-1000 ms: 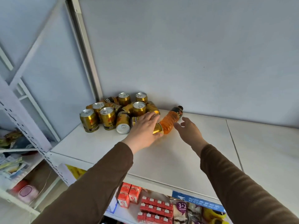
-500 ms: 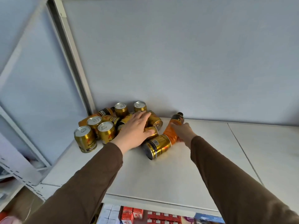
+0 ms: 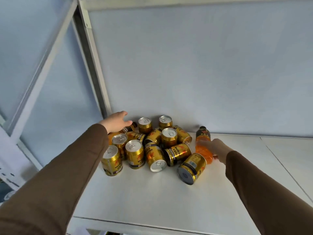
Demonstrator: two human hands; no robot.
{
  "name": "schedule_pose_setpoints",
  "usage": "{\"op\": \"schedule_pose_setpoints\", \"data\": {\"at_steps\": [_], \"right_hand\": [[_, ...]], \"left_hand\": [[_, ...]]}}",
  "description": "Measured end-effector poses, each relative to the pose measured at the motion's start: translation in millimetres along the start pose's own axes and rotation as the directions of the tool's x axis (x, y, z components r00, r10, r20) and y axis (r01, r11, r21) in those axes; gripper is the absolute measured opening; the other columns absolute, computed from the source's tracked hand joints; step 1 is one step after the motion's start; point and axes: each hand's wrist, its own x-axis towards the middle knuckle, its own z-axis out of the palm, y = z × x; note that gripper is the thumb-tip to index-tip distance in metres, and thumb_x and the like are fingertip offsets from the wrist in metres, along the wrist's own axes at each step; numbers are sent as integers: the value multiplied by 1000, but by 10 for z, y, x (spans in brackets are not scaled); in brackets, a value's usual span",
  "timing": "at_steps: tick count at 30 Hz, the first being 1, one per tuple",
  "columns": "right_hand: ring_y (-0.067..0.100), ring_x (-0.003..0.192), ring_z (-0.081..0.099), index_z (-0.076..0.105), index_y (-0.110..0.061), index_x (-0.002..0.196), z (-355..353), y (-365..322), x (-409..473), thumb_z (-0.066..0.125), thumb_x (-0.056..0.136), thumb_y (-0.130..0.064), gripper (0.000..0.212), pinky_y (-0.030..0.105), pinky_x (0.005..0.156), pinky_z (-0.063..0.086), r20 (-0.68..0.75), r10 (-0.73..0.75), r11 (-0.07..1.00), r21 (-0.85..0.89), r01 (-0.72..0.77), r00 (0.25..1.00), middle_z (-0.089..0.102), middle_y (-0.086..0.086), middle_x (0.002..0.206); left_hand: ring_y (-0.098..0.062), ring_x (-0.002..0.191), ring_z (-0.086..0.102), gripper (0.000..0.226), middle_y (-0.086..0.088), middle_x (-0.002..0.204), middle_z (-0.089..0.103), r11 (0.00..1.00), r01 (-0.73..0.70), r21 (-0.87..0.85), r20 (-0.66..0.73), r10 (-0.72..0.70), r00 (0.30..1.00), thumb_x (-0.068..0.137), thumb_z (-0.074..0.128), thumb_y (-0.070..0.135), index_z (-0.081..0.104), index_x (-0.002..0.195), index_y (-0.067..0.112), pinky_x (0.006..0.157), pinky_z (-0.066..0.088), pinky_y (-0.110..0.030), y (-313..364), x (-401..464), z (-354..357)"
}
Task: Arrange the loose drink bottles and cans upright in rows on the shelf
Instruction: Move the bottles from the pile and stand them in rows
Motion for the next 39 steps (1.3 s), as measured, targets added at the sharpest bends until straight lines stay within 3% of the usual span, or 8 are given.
{"op": "schedule_pose_setpoints", "data": {"at_steps": [5, 14, 21, 25, 27, 31, 35, 39], "right_hand": [[26, 92, 58, 43, -14, 110, -57, 25, -53, 71, 83, -52, 54, 35, 76, 48, -50, 40, 994, -98, -45, 998, 56, 9, 104], [25, 98, 60, 47, -12, 128, -71, 81, -102, 69, 82, -56, 67, 33, 78, 52, -100, 64, 989, -127, -77, 993, 59, 8, 111], [25, 95, 59, 47, -12, 128, -50, 105, -110, 69, 83, -53, 65, 34, 74, 48, -131, 79, 995, -44, -85, 988, 58, 8, 109], [19, 80, 56, 48, -13, 124, -3, 127, -126, 69, 83, -52, 60, 33, 65, 46, -175, 47, 999, -7, -49, 983, 57, 5, 98], [18, 77, 55, 48, -14, 123, 5, 105, -147, 70, 83, -50, 58, 31, 60, 45, -189, 13, 999, 46, -4, 982, 57, 4, 95], [18, 80, 59, 47, -19, 117, -31, 10, -249, 72, 81, -48, 52, 29, 58, 47, -230, -88, 987, 112, 116, 969, 59, 2, 95], [16, 81, 60, 44, -22, 119, -135, -121, -423, 71, 84, -44, 49, 26, 53, 46, -264, -192, 948, 198, 248, 945, 58, -3, 95], [23, 93, 64, 45, -20, 126, -213, -241, -666, 71, 86, -41, 52, 35, 69, 54, -258, -260, 879, 335, 339, 930, 60, 3, 107]], "left_hand": [[-30, 136, 44, 61, -16, 153, 42, 992, 74, 100, 136, -87, 987, 103, 43, 46, 39, 149, 6, 111, 37, -37, -292, 347, 146], [-23, 110, 63, 60, -7, 124, 67, 991, 133, -27, 290, -120, 950, 91, 57, 61, 62, 127, 13, 105, 47, -41, -339, 740, 332], [-23, 96, 64, 62, -10, 111, 68, 973, 137, -185, 183, -102, 978, 86, 68, 56, 61, 123, 6, 89, 52, -39, -476, 802, 293], [-32, 112, 61, 73, -16, 128, 60, 894, 116, -432, 121, -69, 990, 87, 71, 49, 45, 141, 8, 100, 49, -48, -463, 679, 145], [-32, 108, 63, 71, -15, 124, 61, 859, 66, -507, 47, -49, 998, 89, 69, 47, 40, 143, 11, 96, 52, -49, -406, 601, 24], [-26, 90, 67, 55, -9, 107, 64, 786, -50, -616, -81, 0, 997, 92, 67, 44, 42, 134, 18, 68, 55, -35, -147, 403, -309], [-30, 92, 68, 41, -14, 111, 67, 677, -211, -705, -181, 115, 977, 94, 65, 44, 52, 123, 18, 74, 55, -39, 254, 202, -629], [-22, 79, 72, 39, -12, 105, 68, 532, -311, -787, -199, 258, 945, 95, 61, 45, 54, 123, 18, 65, 59, -35, 761, -44, -797]]}}
